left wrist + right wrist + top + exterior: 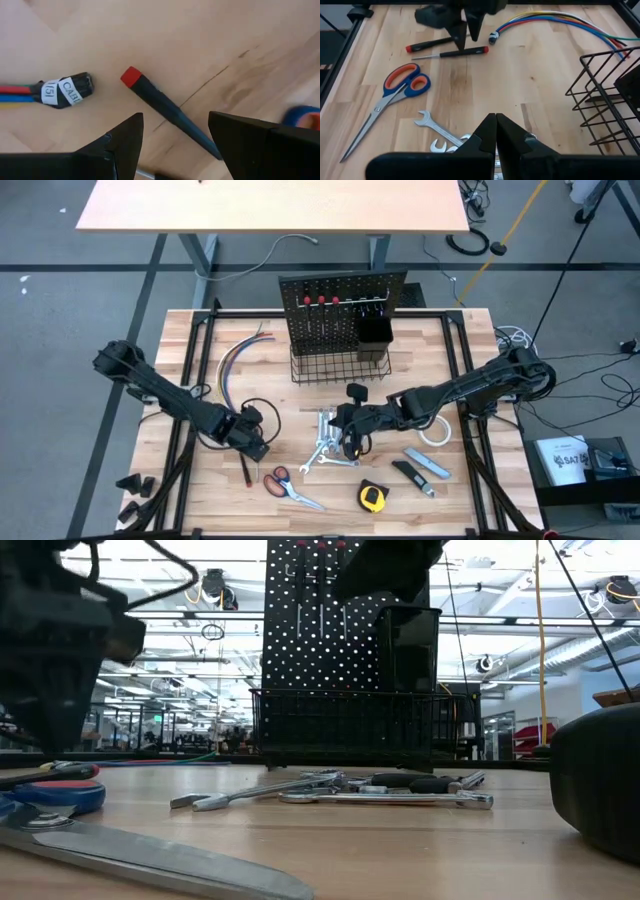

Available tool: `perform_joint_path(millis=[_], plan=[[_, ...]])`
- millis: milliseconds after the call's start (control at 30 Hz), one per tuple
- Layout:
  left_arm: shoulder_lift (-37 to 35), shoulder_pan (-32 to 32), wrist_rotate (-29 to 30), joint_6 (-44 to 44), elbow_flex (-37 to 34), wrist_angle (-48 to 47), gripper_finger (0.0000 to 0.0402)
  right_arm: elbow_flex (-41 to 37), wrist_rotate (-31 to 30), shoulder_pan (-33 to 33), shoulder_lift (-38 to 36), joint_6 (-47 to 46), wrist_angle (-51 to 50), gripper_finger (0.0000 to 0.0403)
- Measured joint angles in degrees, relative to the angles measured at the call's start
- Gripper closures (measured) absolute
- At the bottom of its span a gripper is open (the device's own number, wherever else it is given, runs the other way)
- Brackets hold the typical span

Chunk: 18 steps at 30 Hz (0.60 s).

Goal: Hang tools onto peg board
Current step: Hang the nut driver on the pegboard

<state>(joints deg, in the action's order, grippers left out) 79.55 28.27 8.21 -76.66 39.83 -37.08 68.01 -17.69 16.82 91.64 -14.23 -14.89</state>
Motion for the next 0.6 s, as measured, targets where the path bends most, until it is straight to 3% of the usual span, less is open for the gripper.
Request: perform_joint_path(millis=[367, 600], plan=[[8.2, 0.0, 1.4, 1.9, 0.2, 4.7, 0.0171, 0.0, -0.2, 0.0, 0.0, 0.0, -0.2, 0.0403], [9.1, 0.0, 2.8, 3.5, 0.3, 4.6, 0.0172, 0.0, 0.0, -0.1, -0.7, -2.2, -1.9, 0.0403]])
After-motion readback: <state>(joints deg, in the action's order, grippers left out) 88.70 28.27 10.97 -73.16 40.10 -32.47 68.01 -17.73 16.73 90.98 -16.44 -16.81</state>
